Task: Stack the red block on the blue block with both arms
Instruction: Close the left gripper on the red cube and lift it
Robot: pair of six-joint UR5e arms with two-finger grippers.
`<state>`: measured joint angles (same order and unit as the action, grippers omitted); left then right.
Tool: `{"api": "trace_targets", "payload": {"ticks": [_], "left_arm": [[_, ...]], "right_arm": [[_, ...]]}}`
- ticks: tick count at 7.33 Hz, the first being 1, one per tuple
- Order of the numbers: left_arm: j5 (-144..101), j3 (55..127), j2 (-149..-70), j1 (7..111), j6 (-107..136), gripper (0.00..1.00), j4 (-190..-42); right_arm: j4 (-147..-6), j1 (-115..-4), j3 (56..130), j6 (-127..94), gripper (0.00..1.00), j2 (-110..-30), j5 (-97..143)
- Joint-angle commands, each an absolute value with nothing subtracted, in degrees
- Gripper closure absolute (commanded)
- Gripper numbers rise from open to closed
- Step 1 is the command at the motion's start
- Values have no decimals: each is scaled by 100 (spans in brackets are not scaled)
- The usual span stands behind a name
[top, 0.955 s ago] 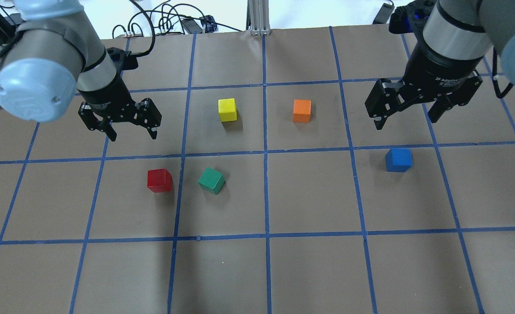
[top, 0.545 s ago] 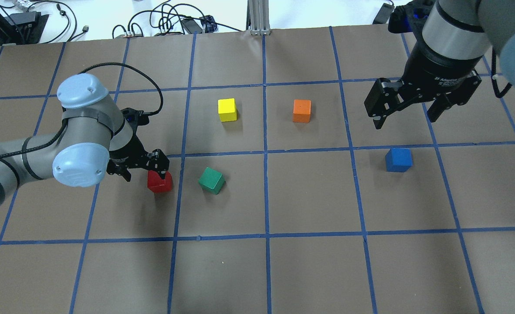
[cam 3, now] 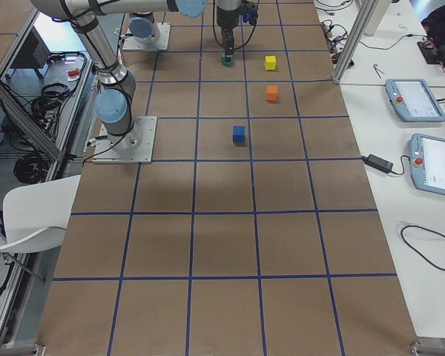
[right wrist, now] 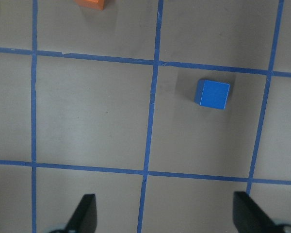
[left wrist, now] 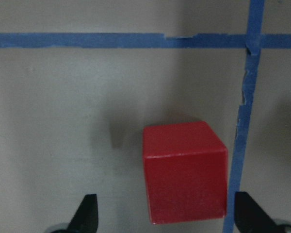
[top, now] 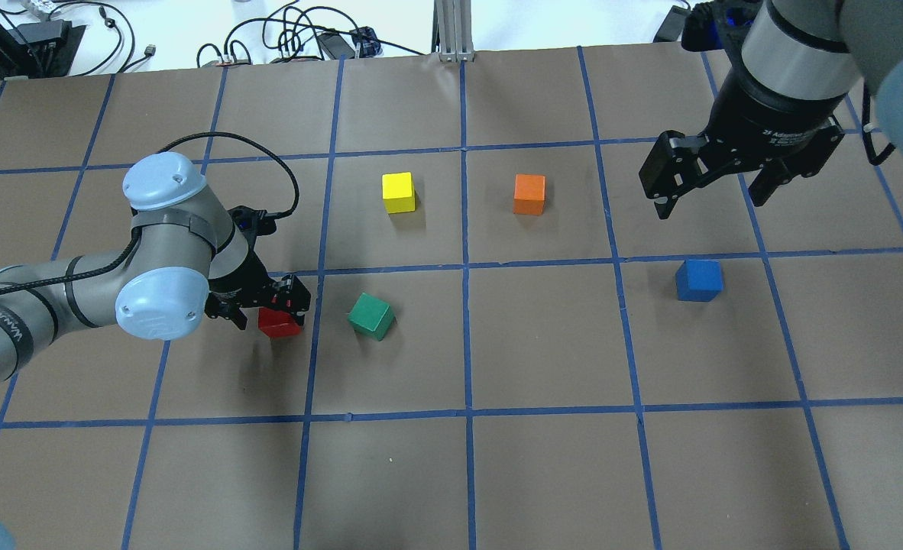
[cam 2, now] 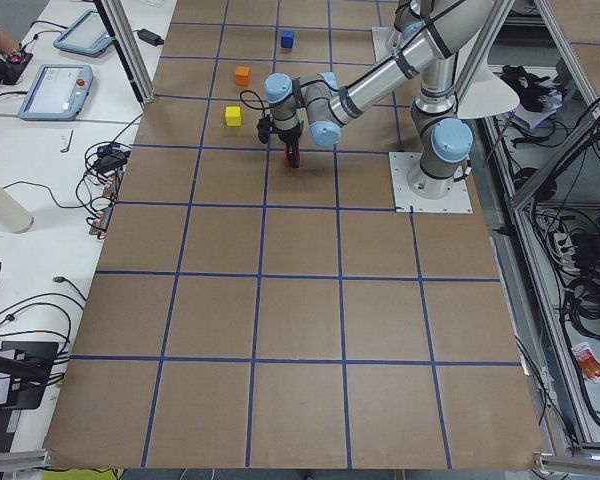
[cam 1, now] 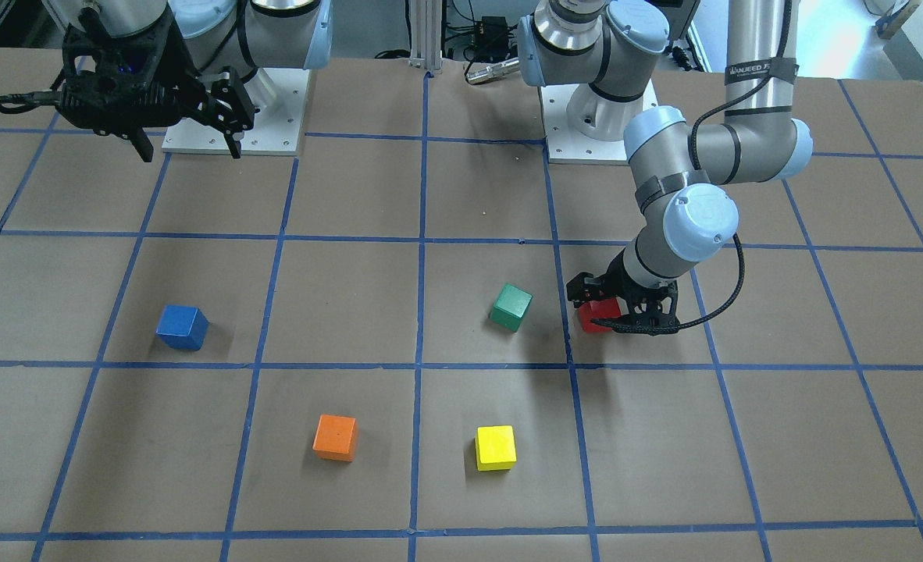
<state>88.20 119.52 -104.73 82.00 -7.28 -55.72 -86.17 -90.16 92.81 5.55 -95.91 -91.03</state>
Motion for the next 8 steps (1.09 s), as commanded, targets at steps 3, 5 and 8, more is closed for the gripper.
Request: {"api": "trace_targets", "payload": {"ticks": [3,5,8], "left_arm": [[8798,11839,-10521,8226,-905,100,-5379],[8493,11516,-10258,8279,-853,100,-5667],[8139,11075,-10116,8803,-163,100,-6232]], "right_arm": [[-8640,-9018,9281,598,0,-9598,-9079],[-8640,-9009,9281,598,0,-9589,-9097],[-8605,-9018,9281,589,0,-9589,-9105]]}}
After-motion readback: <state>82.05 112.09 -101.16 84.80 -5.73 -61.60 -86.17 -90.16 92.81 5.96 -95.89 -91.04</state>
